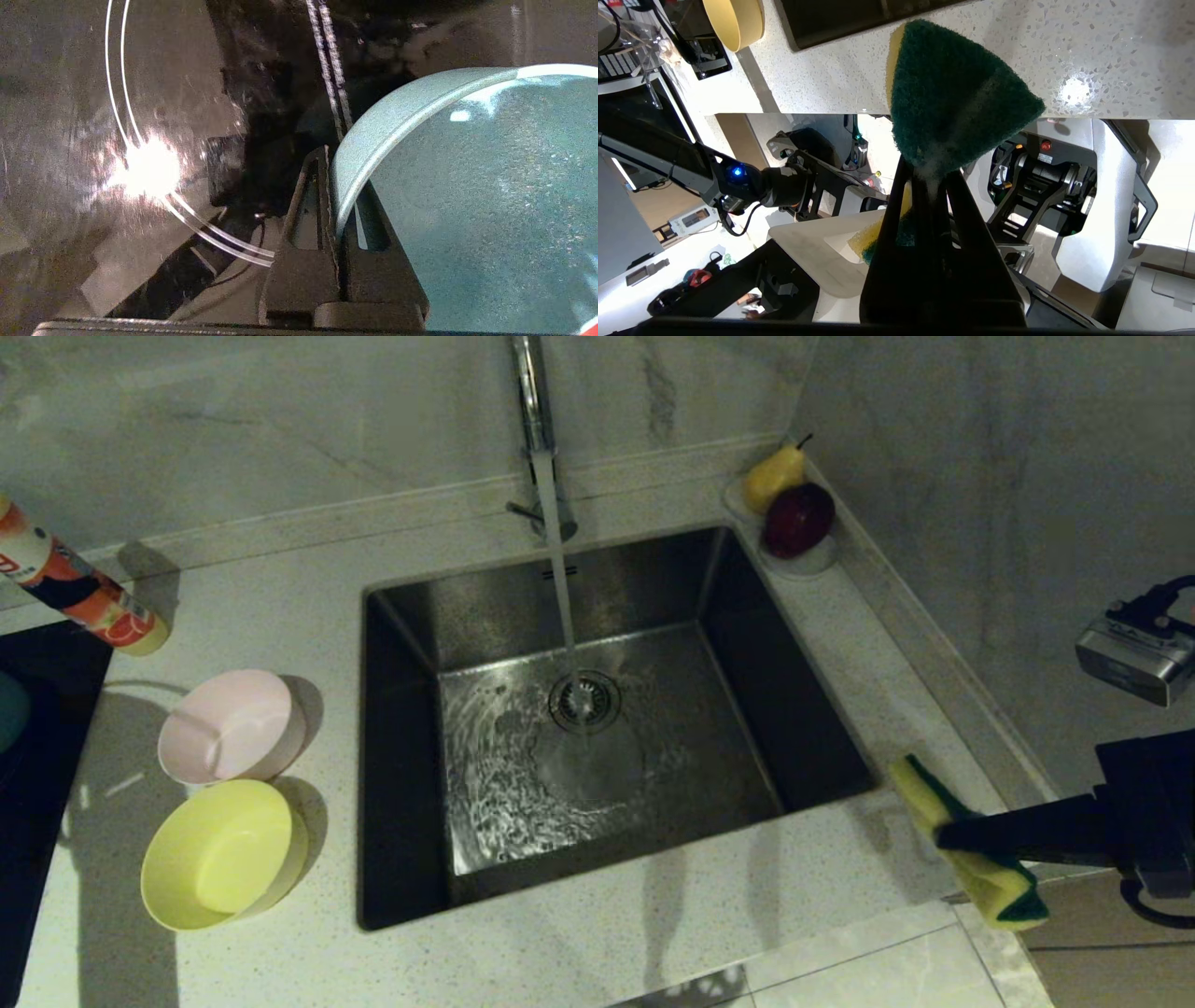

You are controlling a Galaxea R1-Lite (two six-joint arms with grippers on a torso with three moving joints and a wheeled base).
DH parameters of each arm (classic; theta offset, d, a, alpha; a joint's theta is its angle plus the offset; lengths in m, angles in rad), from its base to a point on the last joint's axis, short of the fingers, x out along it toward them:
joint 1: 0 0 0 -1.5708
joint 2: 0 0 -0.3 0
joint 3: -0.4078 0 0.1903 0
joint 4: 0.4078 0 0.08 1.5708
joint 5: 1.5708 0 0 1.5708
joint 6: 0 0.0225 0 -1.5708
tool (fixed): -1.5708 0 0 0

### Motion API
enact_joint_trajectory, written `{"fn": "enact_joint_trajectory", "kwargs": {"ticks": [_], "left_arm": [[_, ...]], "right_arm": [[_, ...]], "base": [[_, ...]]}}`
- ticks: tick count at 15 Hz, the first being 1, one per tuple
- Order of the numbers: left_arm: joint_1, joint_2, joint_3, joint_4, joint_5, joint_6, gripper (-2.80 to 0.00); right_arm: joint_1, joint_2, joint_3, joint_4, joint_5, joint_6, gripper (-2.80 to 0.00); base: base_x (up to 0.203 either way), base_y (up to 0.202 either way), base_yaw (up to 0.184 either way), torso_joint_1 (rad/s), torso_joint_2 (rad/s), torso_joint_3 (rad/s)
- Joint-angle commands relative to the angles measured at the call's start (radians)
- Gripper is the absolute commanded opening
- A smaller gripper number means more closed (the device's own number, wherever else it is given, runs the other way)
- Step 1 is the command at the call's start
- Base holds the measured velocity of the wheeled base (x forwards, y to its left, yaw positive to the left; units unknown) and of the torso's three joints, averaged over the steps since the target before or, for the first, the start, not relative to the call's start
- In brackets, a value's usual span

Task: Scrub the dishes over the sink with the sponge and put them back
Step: Place the bowl on the table

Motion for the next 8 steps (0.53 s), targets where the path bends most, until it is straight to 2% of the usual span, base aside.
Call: {"fn": "enact_joint_trajectory", "kwargs": {"ticks": [1,4,8], "left_arm": [[0.0,0.019,-0.005,0.002,0.0,-0.004,0.0],[0.0,0.002,-0.014,-0.003,-0.002,-0.004,0.0],[-0.001,-0.13,-0.03,0.009,-0.007,-0.004,0.0]], "right_arm": [[-0.001,0.0,-0.001,0.003,0.003,0.002,-2.8],[-0.001,-0.002,-0.001,0.003,0.003,0.002,-2.8],[-0.003,-0.008,-0.005,0.003,0.003,0.001,-2.8]], "base": [[0.0,0.0,0.0,0.0,0.0,0.0],[0.0,0.0,0.0,0.0,0.0,0.0],[0.0,0.0,0.0,0.0,0.0,0.0]]}}
